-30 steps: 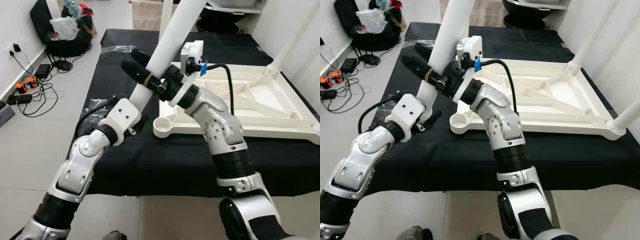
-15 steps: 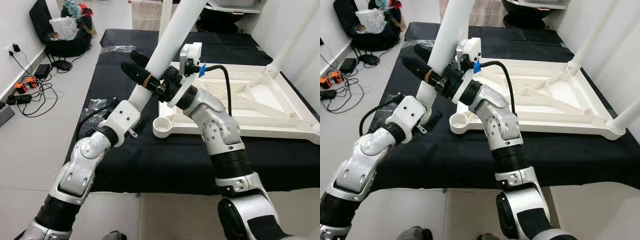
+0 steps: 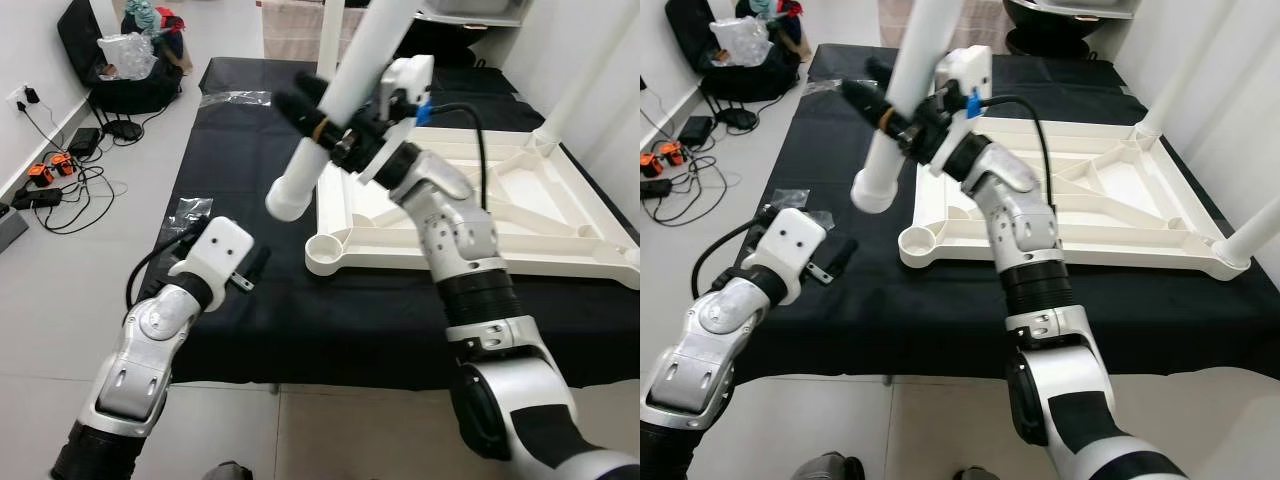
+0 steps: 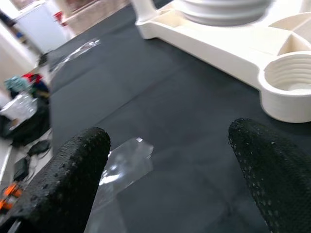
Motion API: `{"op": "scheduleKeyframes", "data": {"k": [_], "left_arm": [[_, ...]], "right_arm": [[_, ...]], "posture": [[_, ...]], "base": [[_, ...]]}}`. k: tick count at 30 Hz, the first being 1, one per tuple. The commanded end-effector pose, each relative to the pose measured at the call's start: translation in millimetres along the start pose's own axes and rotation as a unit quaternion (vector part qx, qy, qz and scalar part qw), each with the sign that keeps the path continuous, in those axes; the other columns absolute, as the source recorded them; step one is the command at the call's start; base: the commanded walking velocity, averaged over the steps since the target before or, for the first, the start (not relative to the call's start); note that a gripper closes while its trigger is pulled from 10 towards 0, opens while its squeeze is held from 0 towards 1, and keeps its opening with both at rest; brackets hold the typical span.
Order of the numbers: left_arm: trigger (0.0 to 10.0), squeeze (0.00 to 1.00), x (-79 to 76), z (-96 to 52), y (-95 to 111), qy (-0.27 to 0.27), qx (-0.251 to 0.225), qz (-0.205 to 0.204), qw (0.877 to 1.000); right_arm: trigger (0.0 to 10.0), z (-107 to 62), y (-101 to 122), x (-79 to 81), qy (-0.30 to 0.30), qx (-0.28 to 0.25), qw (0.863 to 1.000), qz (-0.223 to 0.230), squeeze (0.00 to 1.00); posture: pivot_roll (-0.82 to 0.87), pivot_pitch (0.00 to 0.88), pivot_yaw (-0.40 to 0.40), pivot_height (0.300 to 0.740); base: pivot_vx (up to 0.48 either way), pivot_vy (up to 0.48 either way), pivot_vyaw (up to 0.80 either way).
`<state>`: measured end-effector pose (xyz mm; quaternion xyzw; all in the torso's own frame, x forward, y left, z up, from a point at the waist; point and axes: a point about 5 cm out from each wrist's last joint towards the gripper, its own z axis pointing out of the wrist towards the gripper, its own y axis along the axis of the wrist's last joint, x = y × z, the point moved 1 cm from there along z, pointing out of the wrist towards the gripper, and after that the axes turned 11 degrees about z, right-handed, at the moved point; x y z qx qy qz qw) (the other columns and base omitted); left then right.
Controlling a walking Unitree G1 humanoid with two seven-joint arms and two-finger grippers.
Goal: Building children table
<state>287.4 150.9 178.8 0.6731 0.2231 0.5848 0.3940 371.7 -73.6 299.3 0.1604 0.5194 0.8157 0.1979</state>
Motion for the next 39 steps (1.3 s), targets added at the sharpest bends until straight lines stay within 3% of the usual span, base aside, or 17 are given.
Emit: {"op": "scheduleKeyframes", "data": {"k": [1,6,13,20,30,34,39], "left_arm": [[10.0,0.00,-8.4,-5.1,1.7,-0.011,0.002,-0.019,1.000],[10.0,0.00,-47.5,-29.8,38.8,-0.098,-0.071,-0.081,0.989],[10.0,0.00,-62.7,-45.8,58.0,-0.126,-0.089,-0.113,0.982],[10.0,0.00,-61.4,-62.8,58.3,-0.137,-0.069,-0.122,0.981],[10.0,0.00,-61.3,-69.6,58.3,-0.139,-0.049,-0.120,0.982],[10.0,0.00,-61.6,-68.4,58.7,-0.149,-0.045,-0.120,0.980],[10.0,0.00,-60.0,-65.7,57.6,-0.148,-0.041,-0.116,0.981]], "right_arm": [[0.0,-0.7,7.3,-5.6,-0.002,-0.004,1.000,-0.016,0.00],[0.0,1.5,10.3,-15.2,0.048,0.046,0.998,-0.009,0.00],[0.0,1.4,8.0,-22.9,0.071,0.091,0.993,-0.004,0.00],[0.0,-6.3,-2.3,-22.2,0.127,0.160,0.979,-0.025,0.00],[0.0,-5.3,15.8,-28.4,0.125,0.140,0.981,-0.044,0.00],[0.0,-6.5,31.9,-24.5,0.179,0.145,0.972,-0.040,0.00],[0.0,-7.6,45.8,-22.8,0.204,0.133,0.969,-0.038,0.00]], "posture": [[0.08,0.108,-0.088,0.740],[0.10,0.162,-0.101,0.740],[0.12,0.217,-0.108,0.740],[0.14,0.276,-0.098,0.740],[0.15,0.302,-0.076,0.740],[0.14,0.300,-0.067,0.740],[0.14,0.293,-0.066,0.740]], "base": [[0.000,0.000,0.00],[0.000,0.000,0.00],[0.000,0.000,0.00],[0.000,0.000,0.00],[0.000,0.000,0.00],[0.000,0.000,0.00],[0.000,0.000,0.00]]}}
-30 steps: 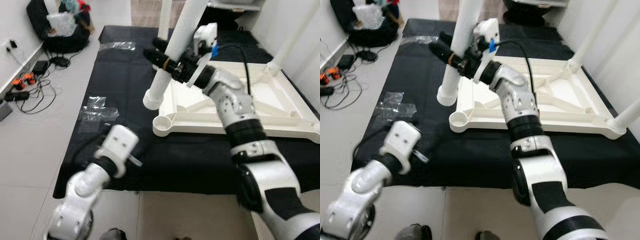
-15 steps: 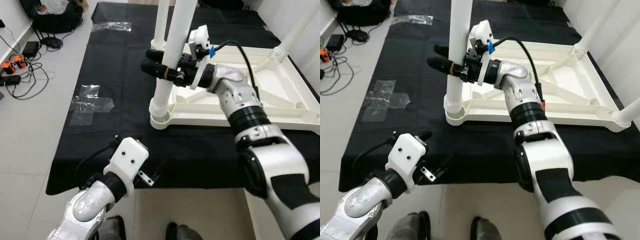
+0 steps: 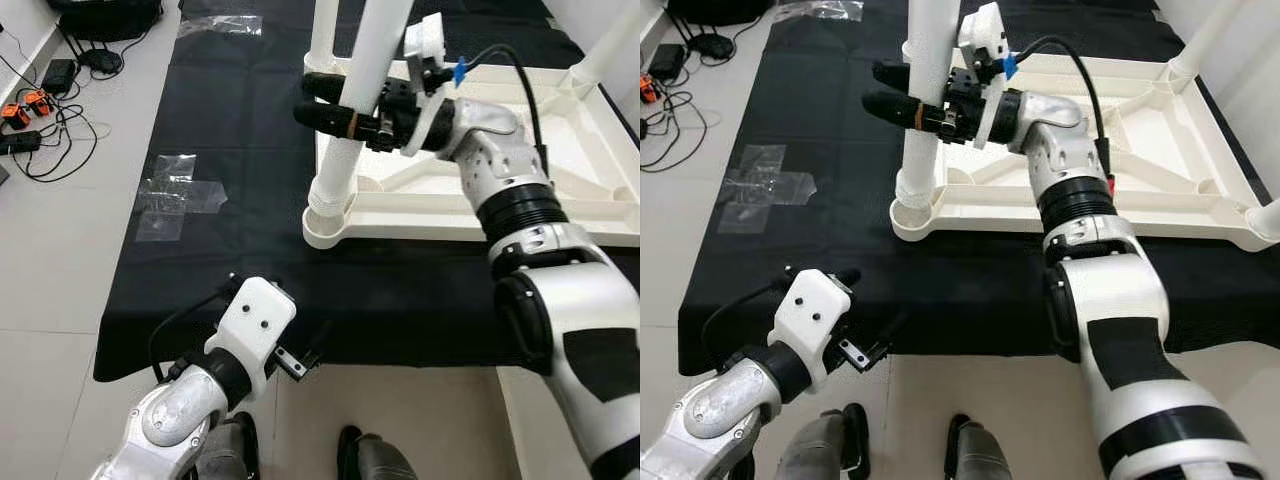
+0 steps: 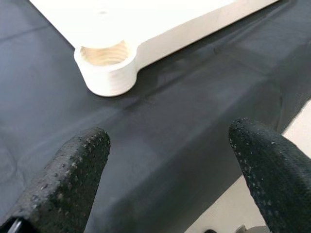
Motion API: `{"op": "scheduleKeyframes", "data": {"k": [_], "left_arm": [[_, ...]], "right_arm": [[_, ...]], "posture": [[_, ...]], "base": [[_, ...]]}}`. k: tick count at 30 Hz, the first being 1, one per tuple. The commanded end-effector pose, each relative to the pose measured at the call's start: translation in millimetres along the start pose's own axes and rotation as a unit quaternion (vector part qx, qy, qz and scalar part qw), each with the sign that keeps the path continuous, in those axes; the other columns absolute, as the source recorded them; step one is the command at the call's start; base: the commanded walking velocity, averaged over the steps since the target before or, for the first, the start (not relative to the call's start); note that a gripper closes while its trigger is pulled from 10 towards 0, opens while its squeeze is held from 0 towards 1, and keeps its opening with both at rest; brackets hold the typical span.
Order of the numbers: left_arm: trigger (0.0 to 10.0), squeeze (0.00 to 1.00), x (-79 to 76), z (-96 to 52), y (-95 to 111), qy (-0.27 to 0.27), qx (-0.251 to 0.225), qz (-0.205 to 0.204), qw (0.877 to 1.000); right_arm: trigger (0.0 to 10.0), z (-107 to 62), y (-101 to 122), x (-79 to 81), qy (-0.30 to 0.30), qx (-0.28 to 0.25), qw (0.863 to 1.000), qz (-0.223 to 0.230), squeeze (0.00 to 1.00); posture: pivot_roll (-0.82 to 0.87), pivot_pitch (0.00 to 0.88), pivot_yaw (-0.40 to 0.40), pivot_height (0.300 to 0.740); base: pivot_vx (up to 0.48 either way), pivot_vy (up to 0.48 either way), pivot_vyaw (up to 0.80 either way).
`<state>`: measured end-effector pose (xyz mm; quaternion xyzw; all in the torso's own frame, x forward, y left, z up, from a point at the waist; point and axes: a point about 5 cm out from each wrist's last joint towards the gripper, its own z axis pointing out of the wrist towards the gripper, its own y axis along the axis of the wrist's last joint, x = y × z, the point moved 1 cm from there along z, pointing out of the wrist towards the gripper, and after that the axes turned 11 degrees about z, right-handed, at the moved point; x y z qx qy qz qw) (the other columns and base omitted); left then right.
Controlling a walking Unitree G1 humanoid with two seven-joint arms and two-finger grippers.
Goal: Building children table
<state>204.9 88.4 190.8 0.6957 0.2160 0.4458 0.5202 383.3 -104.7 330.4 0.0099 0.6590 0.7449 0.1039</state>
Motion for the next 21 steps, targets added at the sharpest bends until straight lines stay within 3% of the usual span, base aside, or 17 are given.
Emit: {"op": "scheduleKeyframes", "data": {"k": [1,21], "left_arm": [[10.0,0.00,-2.2,-2.7,-2.3,-0.009,0.009,0.001,1.000],[10.0,0.00,2.5,2.5,-12.5,-0.012,0.026,0.016,0.999]], "right_arm": [[0.0,-2.9,6.9,1.0,0.017,-0.003,1.000,-0.003,0.00],[0.0,8.7,3.9,16.7,0.093,-0.012,0.996,-0.004,0.00]], "posture": [[0.14,0.293,-0.066,0.740],[0.13,0.255,-0.052,0.740]], "base": [[0.000,0.000,0.00],[0.000,0.000,0.00]]}}
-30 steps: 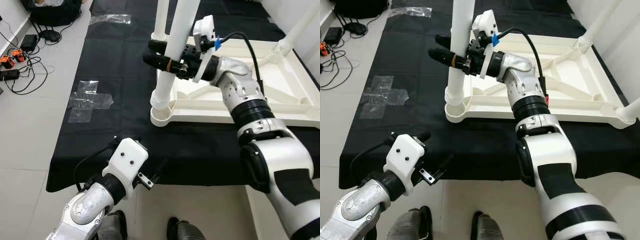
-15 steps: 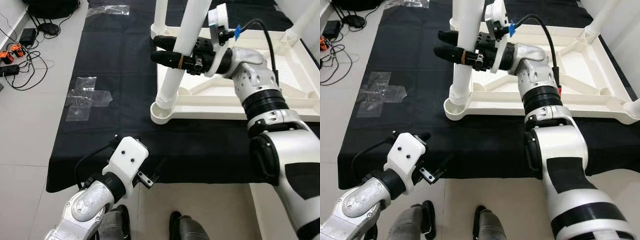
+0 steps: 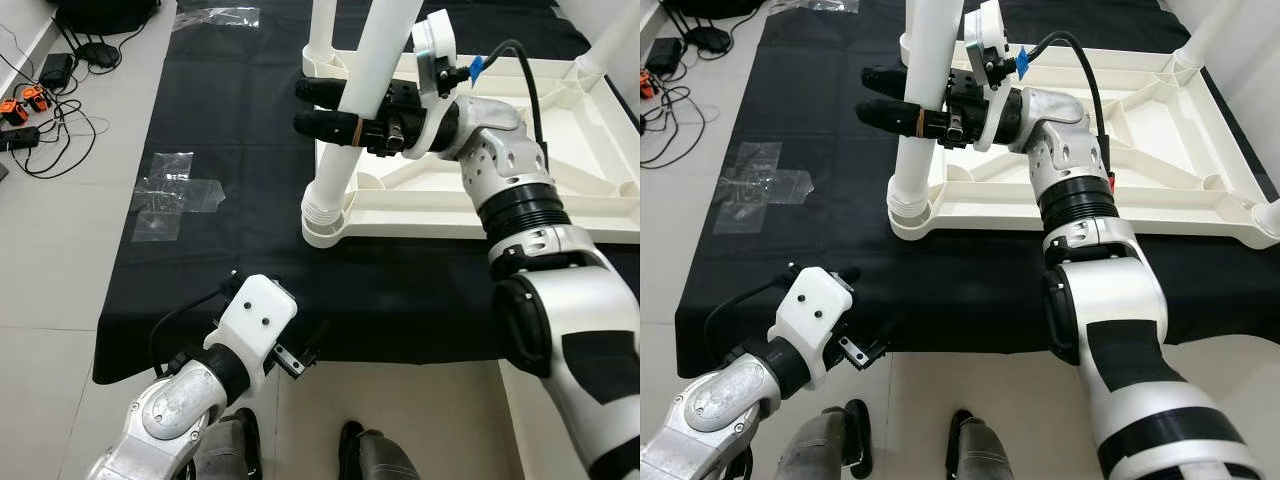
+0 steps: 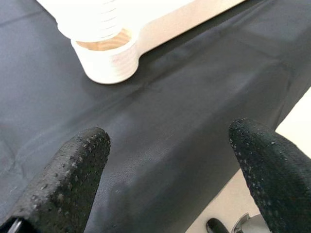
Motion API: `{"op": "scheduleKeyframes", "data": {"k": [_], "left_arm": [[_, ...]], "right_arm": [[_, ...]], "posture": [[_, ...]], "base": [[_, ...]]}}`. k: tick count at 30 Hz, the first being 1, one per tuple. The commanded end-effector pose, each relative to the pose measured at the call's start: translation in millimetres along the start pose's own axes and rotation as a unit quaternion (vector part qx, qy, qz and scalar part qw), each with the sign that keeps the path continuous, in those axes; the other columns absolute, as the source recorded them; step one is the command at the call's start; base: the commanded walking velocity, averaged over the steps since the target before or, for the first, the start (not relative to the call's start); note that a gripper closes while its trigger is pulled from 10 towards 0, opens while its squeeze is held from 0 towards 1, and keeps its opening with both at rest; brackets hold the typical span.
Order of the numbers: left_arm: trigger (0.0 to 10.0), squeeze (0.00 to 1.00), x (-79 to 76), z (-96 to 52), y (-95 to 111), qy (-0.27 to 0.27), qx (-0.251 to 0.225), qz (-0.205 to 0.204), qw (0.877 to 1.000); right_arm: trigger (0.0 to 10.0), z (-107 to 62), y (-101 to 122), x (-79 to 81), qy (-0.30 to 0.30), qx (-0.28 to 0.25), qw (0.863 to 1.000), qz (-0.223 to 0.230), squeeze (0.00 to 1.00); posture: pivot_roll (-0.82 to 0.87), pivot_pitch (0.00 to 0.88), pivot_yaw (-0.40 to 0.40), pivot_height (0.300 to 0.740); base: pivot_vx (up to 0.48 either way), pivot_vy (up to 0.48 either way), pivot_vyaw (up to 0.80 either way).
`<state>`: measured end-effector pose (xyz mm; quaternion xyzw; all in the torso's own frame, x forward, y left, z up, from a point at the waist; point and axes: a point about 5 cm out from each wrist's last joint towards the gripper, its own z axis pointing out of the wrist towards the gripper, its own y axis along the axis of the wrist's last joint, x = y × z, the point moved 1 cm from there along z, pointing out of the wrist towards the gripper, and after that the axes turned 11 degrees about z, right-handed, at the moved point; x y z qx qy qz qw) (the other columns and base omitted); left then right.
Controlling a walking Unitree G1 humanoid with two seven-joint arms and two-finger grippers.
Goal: Building children table
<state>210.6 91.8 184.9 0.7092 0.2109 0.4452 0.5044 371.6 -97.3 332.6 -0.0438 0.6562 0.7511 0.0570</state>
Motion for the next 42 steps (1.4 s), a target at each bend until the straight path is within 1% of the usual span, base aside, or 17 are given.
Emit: {"op": "scheduleKeyframes", "data": {"k": [1,6,13,21,24,30,35,41,42], "left_arm": [[10.0,0.00,-0.9,-0.7,-4.9,-0.007,0.010,0.003,1.000],[10.0,0.00,1.4,1.6,-6.1,-0.005,0.010,0.009,1.000],[10.0,0.00,2.7,1.5,-5.0,-0.002,0.007,0.012,1.000],[10.0,0.00,3.2,1.8,-4.5,-0.001,0.005,0.013,1.000],[10.0,0.00,3.1,2.0,-4.1,-0.001,0.004,0.013,1.000],[10.0,0.00,3.1,2.7,-4.3,0.000,0.003,0.012,1.000],[10.0,0.00,3.1,2.5,-3.4,0.002,0.002,0.012,1.000],[10.0,0.00,3.8,2.7,-2.8,0.005,0.000,0.012,1.000],[10.0,0.00,3.8,3.1,-2.6,0.005,-0.001,0.011,1.000]], "right_arm": [[0.0,3.5,0.8,3.7,0.022,-0.001,1.000,-0.004,0.00],[0.0,5.0,-5.7,6.0,0.031,0.012,0.999,-0.004,0.00],[0.0,-2.7,-15.8,4.0,0.009,0.039,0.999,-0.008,0.00],[0.0,-6.7,-19.1,1.1,-0.013,0.059,0.998,-0.016,0.00],[0.0,-8.0,-16.6,-0.3,-0.020,0.064,0.997,-0.024,0.00],[0.0,-6.0,-20.0,-0.5,-0.027,0.067,0.997,-0.029,0.00],[0.0,-3.6,-35.9,0.7,-0.037,0.061,0.997,-0.004,0.00],[0.0,-0.2,-46.9,-2.7,-0.072,0.054,0.996,0.014,0.00],[0.0,0.9,-52.2,-4.5,-0.090,0.056,0.994,0.017,0.00]], "posture": [[0.13,0.255,-0.052,0.740],[0.13,0.245,-0.051,0.740],[0.13,0.248,-0.053,0.740],[0.13,0.252,-0.053,0.740],[0.13,0.255,-0.054,0.740],[0.13,0.258,-0.057,0.740],[0.13,0.262,-0.058,0.740],[0.12,0.262,-0.058,0.740],[0.12,0.263,-0.061,0.740]], "base": [[0.000,0.000,0.00],[0.000,0.000,0.00],[0.000,0.000,0.00],[0.000,0.000,0.00],[0.000,0.000,0.00],[0.000,0.000,0.00],[0.000,0.000,0.00],[0.000,0.000,0.00],[0.000,0.000,0.00]]}}
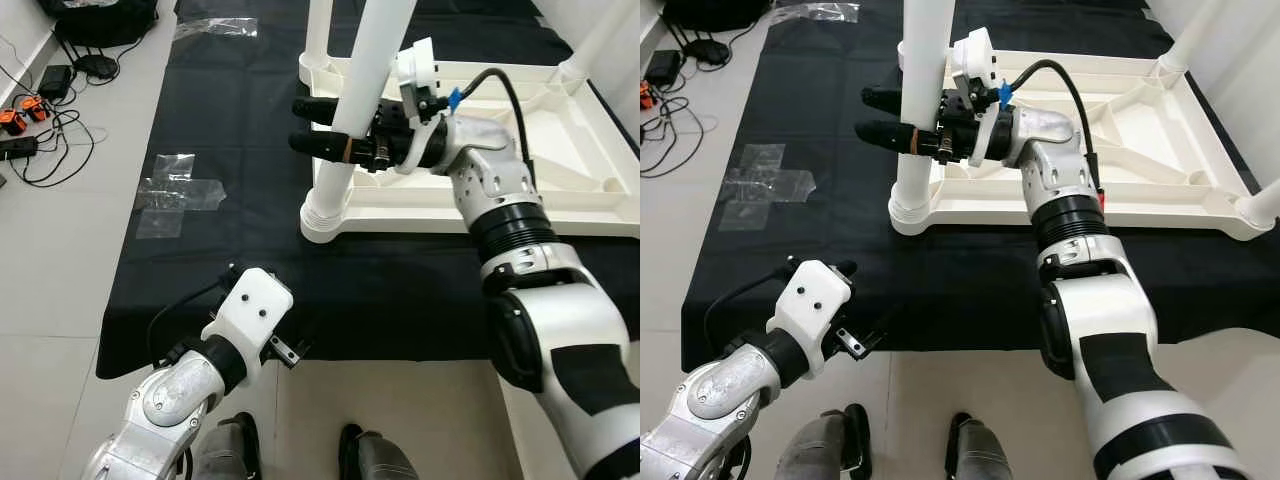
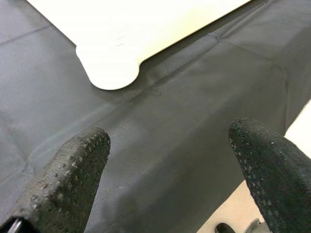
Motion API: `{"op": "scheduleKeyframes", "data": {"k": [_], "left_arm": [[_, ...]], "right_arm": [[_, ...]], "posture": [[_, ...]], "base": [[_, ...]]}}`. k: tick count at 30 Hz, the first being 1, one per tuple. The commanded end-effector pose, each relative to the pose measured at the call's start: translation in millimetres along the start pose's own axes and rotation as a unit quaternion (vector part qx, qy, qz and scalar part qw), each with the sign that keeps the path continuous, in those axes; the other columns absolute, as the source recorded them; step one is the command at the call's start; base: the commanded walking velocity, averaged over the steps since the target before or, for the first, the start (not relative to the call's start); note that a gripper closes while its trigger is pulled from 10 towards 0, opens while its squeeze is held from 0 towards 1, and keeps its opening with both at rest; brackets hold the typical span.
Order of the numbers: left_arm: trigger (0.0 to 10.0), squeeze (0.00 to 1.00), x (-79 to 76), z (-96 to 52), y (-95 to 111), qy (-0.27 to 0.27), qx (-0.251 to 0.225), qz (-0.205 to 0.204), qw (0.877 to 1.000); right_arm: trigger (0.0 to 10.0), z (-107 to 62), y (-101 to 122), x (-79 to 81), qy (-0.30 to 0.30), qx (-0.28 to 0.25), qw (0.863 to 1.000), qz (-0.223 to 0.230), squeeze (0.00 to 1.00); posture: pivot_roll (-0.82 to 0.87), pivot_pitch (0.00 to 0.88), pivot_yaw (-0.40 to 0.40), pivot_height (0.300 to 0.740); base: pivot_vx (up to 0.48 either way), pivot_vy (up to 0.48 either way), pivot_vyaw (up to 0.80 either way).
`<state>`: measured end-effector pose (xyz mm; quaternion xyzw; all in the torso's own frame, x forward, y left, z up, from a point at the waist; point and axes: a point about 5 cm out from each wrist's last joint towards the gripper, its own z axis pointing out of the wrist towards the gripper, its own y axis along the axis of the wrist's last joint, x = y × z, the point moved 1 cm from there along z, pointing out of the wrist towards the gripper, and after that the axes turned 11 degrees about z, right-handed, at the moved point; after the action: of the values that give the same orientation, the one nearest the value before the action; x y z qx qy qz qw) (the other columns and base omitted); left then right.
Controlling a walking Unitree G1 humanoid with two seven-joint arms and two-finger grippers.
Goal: Building children table
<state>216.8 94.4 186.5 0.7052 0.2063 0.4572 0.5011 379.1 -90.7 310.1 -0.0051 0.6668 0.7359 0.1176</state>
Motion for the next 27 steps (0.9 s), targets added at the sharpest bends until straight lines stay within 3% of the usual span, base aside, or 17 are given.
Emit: {"op": "scheduleKeyframes", "data": {"k": [1,6,11,13,17,18,21,27], "left_arm": [[10.0,0.00,-2.0,-0.3,-1.8,-0.003,0.003,0.001,1.000],[10.0,0.00,-1.6,0.0,-1.4,0.000,0.002,0.001,1.000],[10.0,0.00,-1.1,0.0,-1.4,0.001,0.002,0.002,1.000],[10.0,0.00,1.9,0.0,-2.1,0.007,0.003,0.004,1.000],[10.0,0.00,3.3,0.0,-2.5,0.010,0.003,0.005,1.000],[10.0,0.00,5.7,0.6,-2.5,0.016,0.003,0.007,1.000],[10.0,0.00,7.1,1.3,-2.3,0.020,0.003,0.008,1.000],[10.0,0.00,7.7,1.5,-2.0,0.023,0.002,0.010,1.000]], "right_arm": [[0.0,-0.5,-31.8,-0.6,-0.034,0.039,0.998,0.037,0.00],[0.0,5.7,-46.6,-1.9,-0.073,0.053,0.995,0.045,0.00],[0.0,7.3,-47.7,-2.2,-0.080,0.054,0.994,0.044,0.00],[0.0,12.6,-51.5,-4.2,-0.111,0.072,0.991,0.036,0.00],[0.0,14.7,-54.2,-4.6,-0.121,0.084,0.988,0.034,0.00],[0.0,19.9,-60.4,-3.3,-0.126,0.111,0.985,0.040,0.00],[0.0,24.5,-63.7,-4.2,-0.139,0.129,0.981,0.042,0.00],[0.0,31.3,-65.7,-8.9,-0.179,0.143,0.972,0.044,0.00]], "posture": [[0.12,0.262,-0.062,0.740],[0.12,0.266,-0.067,0.740],[0.12,0.267,-0.069,0.740],[0.11,0.269,-0.072,0.740],[0.11,0.269,-0.072,0.740],[0.10,0.267,-0.077,0.740],[0.10,0.268,-0.081,0.740],[0.10,0.266,-0.087,0.740]], "base": [[0.000,0.000,0.00],[0.000,0.000,0.00],[0.000,0.000,0.00],[0.000,0.000,0.00],[0.000,0.000,0.00],[0.000,0.000,0.00],[0.000,0.000,0.00],[0.000,0.000,0.00]]}}
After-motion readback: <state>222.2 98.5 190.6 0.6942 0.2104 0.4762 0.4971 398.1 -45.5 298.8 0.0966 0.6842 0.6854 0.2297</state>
